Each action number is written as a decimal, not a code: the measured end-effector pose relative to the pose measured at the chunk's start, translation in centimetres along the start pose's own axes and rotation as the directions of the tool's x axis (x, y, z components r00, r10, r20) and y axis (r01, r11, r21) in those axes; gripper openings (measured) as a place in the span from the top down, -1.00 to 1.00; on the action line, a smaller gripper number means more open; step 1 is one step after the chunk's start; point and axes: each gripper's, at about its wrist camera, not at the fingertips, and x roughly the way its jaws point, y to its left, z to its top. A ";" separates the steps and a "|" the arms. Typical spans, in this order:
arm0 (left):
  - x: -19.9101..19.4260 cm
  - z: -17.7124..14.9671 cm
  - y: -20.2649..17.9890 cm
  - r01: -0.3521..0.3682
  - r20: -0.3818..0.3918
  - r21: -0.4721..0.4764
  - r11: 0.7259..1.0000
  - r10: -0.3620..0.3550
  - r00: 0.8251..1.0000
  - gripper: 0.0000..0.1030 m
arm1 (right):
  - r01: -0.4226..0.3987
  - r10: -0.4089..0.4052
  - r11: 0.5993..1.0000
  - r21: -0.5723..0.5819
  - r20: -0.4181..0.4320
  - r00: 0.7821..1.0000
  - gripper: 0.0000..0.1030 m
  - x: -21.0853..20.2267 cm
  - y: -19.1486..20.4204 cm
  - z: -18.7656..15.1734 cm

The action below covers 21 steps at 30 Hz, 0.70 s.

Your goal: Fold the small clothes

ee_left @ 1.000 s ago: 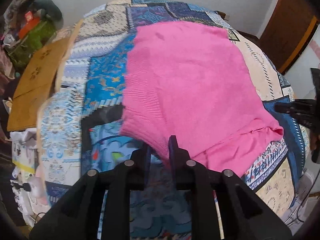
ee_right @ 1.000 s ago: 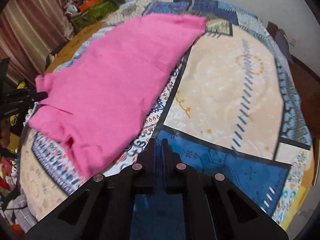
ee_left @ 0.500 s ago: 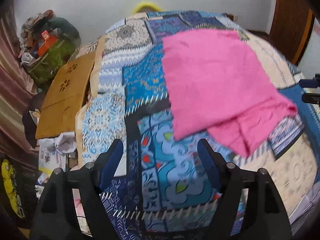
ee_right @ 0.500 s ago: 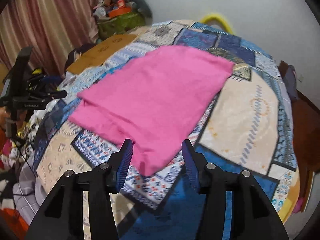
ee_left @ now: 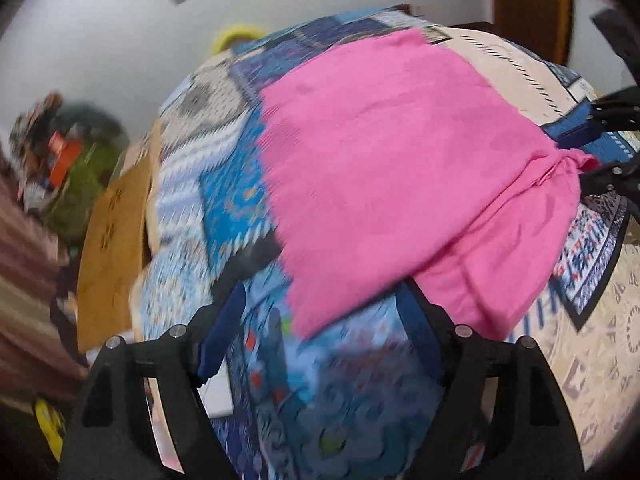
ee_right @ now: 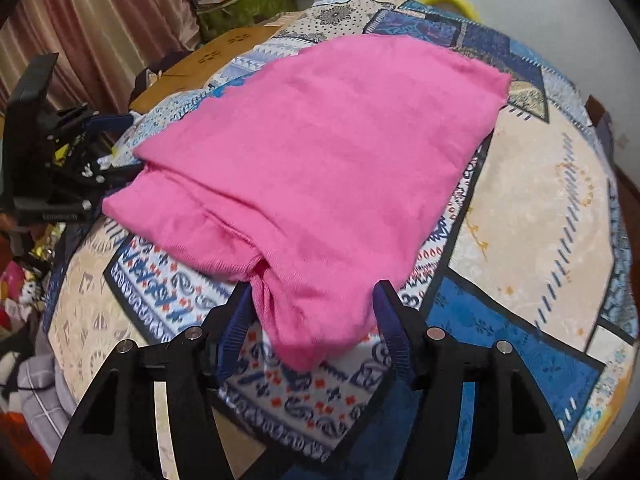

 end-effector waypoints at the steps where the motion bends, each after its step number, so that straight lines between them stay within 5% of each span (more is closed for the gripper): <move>1: 0.2 0.3 -0.3 0.007 0.008 0.009 1.000 -0.007 1.000 -0.46 | -0.018 0.018 1.000 0.002 -0.002 1.000 0.02 0.3 -0.2 0.1; 3: 0.6 0.8 -0.9 0.040 0.024 0.028 0.999 -0.041 0.999 -0.25 | -0.032 0.032 0.999 0.003 0.002 0.999 0.31 0.5 -0.1 0.2; 5: 1.0 1.2 -1.1 0.113 0.014 0.020 0.993 -0.113 0.993 0.34 | -0.038 0.038 0.999 0.014 0.003 0.999 0.75 0.5 0.0 0.4; 10: 0.8 1.9 -1.5 0.121 0.001 -0.029 0.992 -0.121 0.993 0.75 | -0.050 0.049 0.998 0.043 0.009 0.999 0.84 -0.2 -0.2 0.5; 21: -3.7 6.0 1.8 0.145 0.134 -0.178 0.973 -0.123 0.983 0.82 | 0.025 -0.025 1.000 0.004 0.160 0.987 0.85 -6.1 -0.7 4.3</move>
